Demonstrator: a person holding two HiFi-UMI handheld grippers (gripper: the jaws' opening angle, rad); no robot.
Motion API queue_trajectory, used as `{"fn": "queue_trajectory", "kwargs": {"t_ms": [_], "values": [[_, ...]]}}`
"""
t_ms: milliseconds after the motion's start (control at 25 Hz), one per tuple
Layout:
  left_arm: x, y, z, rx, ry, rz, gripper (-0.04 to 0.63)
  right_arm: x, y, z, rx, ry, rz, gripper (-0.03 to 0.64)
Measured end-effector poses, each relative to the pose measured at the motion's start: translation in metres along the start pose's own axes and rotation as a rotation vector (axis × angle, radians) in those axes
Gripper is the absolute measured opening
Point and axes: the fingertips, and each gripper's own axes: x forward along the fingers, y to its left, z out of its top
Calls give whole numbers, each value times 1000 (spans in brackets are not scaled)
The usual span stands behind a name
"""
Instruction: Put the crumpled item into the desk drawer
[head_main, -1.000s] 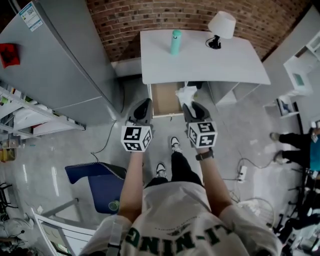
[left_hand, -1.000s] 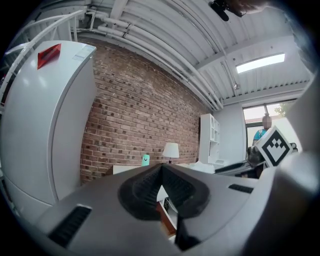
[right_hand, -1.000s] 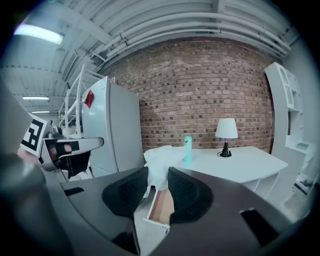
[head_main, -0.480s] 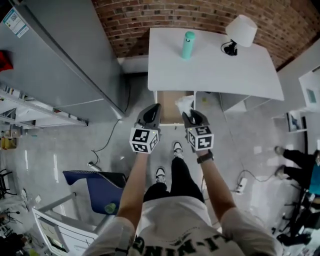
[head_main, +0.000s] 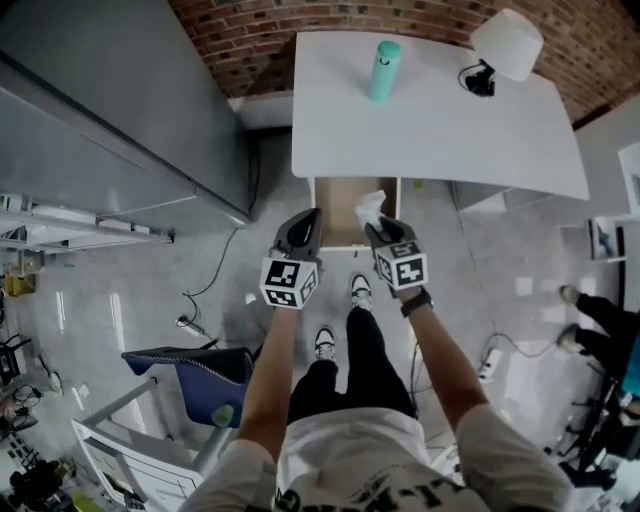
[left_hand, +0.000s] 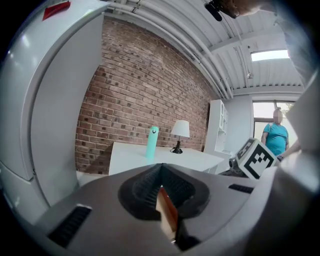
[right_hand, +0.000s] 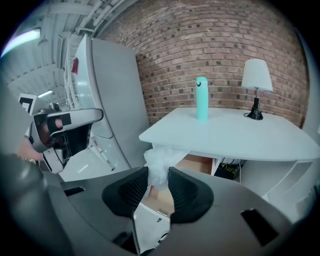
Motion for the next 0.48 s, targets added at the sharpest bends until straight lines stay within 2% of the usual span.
{"fn": "queue_trajectory", "kwargs": {"t_ms": [200,480], "values": [[16,11,-22,-3,22,-4,0,40,-17,-22,-5,70,9,112],[23,24,-34,-6,-5,9,0,80,-34,-44,-37,126,9,112]]}}
